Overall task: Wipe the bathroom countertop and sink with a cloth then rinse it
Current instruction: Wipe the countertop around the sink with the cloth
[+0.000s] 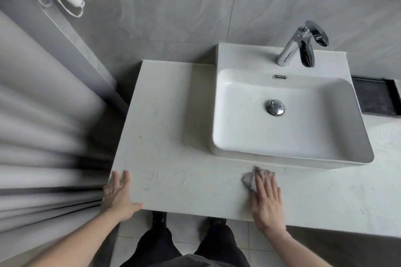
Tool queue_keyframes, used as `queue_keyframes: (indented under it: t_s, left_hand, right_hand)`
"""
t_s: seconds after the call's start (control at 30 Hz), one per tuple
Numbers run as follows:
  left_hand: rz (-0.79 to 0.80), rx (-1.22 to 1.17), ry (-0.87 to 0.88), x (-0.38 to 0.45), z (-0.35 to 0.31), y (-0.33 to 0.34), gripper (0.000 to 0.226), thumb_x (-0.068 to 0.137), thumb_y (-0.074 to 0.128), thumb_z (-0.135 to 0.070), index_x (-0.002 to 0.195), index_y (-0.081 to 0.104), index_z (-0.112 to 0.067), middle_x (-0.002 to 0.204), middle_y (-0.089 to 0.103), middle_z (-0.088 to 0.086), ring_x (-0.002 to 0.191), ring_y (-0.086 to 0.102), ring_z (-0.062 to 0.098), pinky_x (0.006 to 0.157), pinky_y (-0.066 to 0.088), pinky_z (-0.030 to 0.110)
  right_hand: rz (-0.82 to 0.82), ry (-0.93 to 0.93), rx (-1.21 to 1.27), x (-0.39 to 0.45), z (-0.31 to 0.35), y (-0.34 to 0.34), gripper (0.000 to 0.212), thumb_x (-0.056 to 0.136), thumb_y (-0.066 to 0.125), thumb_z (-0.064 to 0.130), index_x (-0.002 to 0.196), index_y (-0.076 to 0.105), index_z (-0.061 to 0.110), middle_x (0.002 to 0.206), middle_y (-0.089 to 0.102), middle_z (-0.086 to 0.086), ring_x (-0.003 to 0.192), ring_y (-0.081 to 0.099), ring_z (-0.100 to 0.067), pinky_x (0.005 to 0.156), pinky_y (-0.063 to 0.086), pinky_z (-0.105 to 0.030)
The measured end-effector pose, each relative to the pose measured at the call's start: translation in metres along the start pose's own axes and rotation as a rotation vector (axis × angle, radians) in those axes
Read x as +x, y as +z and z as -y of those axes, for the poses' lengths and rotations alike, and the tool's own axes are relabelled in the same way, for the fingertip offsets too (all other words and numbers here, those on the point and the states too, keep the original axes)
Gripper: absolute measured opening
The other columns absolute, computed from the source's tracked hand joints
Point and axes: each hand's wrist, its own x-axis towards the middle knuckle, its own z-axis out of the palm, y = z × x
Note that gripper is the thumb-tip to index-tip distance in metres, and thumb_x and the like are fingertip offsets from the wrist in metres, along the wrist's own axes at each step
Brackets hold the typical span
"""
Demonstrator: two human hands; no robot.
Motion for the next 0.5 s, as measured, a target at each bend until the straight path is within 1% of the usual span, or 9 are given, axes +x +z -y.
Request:
queue_keyframes:
  t_s: [0.07, 0.13, 0.23, 0.3, 0.37, 0.43, 0.5]
  left_hand:
    - [-0.02, 0.007, 0.028, -0.004, 0.003, -0.005, 0.131, 0.068, 0.073, -0.069, 0.157, -0.017, -0.035, 0.165, -0.025, 0.001, 0.148, 0.018, 0.041, 0.106, 0.045, 0.041]
    - [-0.044, 0.011, 0.069, -0.007, 0.01, -0.009, 0.126, 0.069, 0.07, -0.071, 0.157, -0.013, -0.037, 0.167, -0.018, -0.002, 0.14, 0.029, 0.039, 0.098, 0.049, 0.037]
    - [-0.062, -0.008, 0.155, -0.004, 0.025, -0.014, 0.11, 0.076, 0.068, -0.065, 0.157, -0.001, -0.041, 0.166, -0.006, -0.007, 0.132, 0.035, 0.035, 0.095, 0.05, 0.037]
    - [-0.056, -0.066, 0.213, 0.004, 0.04, -0.019, 0.096, 0.082, 0.068, -0.055, 0.157, 0.01, -0.041, 0.164, 0.004, -0.009, 0.13, 0.037, 0.033, 0.098, 0.048, 0.038]
    - [-0.063, -0.131, 0.268, 0.013, 0.056, -0.023, 0.083, 0.087, 0.067, -0.042, 0.156, 0.021, -0.039, 0.159, 0.015, -0.013, 0.128, 0.042, 0.028, 0.101, 0.046, 0.037]
    - [-0.073, -0.183, 0.314, 0.022, 0.07, -0.025, 0.081, 0.087, 0.068, -0.031, 0.155, 0.025, -0.036, 0.154, 0.02, -0.016, 0.126, 0.048, 0.021, 0.1, 0.047, 0.035]
    - [-0.052, -0.241, 0.329, 0.029, 0.082, -0.027, 0.085, 0.086, 0.07, -0.025, 0.156, 0.022, -0.033, 0.153, 0.019, -0.016, 0.124, 0.053, 0.017, 0.095, 0.051, 0.032]
  right_hand:
    - [-0.047, 0.16, 0.037, -0.004, 0.003, 0.0, 0.063, 0.107, 0.036, 0.034, 0.164, 0.01, 0.03, 0.173, 0.0, 0.003, 0.159, -0.01, -0.018, 0.129, 0.005, -0.049]
    - [-0.07, 0.306, 0.086, -0.005, 0.018, 0.006, 0.065, 0.106, 0.037, 0.035, 0.164, 0.008, 0.03, 0.173, -0.001, 0.002, 0.159, -0.012, -0.017, 0.129, 0.004, -0.05]
    - [-0.103, 0.463, 0.141, -0.001, 0.052, 0.02, 0.067, 0.104, 0.024, 0.043, 0.165, 0.005, 0.024, 0.173, -0.006, -0.002, 0.159, -0.011, -0.021, 0.128, 0.003, -0.052]
    - [-0.107, 0.481, 0.141, -0.001, 0.081, 0.033, 0.069, 0.104, 0.028, 0.042, 0.165, 0.004, 0.022, 0.173, -0.008, -0.003, 0.159, -0.012, -0.022, 0.128, 0.003, -0.054]
    - [-0.113, 0.436, 0.139, -0.005, 0.113, 0.05, 0.069, 0.106, 0.032, 0.04, 0.165, 0.0, 0.024, 0.173, -0.01, -0.002, 0.158, -0.015, -0.022, 0.128, 0.001, -0.053]
    - [-0.129, 0.365, 0.127, -0.012, 0.149, 0.064, 0.068, 0.105, 0.028, 0.041, 0.165, 0.002, 0.024, 0.173, -0.007, -0.001, 0.158, -0.016, -0.021, 0.129, -0.001, -0.05]
    - [-0.133, 0.288, 0.131, -0.02, 0.188, 0.076, 0.068, 0.103, 0.024, 0.043, 0.165, 0.007, 0.024, 0.173, -0.004, 0.0, 0.159, -0.014, -0.02, 0.129, -0.004, -0.046]
